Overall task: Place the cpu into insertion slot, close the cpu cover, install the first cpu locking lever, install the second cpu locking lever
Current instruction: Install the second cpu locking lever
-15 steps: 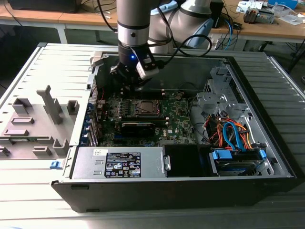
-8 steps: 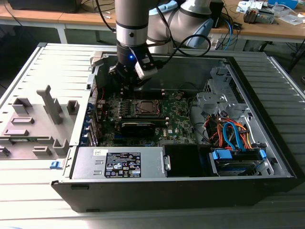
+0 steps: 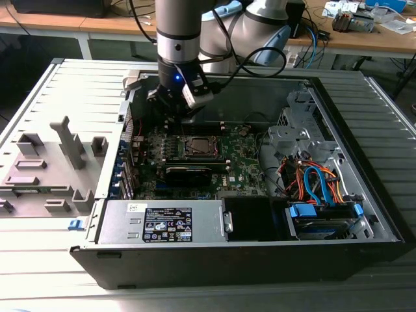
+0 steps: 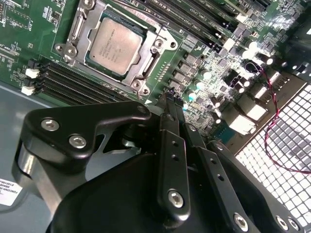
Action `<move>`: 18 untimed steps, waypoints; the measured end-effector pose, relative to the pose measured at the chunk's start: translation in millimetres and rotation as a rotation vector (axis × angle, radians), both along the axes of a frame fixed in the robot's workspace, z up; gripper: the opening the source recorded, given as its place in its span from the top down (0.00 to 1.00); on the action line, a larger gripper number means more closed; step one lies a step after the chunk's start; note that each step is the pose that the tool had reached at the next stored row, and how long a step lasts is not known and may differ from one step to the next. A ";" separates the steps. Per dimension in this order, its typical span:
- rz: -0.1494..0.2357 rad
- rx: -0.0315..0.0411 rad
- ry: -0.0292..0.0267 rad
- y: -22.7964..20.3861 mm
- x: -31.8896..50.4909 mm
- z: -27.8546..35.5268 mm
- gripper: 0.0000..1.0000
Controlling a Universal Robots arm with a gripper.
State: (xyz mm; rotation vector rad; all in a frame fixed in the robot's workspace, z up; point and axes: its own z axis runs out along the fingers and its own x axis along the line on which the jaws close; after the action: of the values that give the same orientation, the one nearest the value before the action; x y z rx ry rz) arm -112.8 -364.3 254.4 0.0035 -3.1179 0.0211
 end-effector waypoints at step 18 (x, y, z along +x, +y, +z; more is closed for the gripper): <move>0.000 0.0000 0.0000 0.0 -4.2 0.0 0.89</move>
State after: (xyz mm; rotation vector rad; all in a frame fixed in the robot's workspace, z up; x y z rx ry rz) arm -116.9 -364.4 254.4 0.0035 -3.1180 0.0211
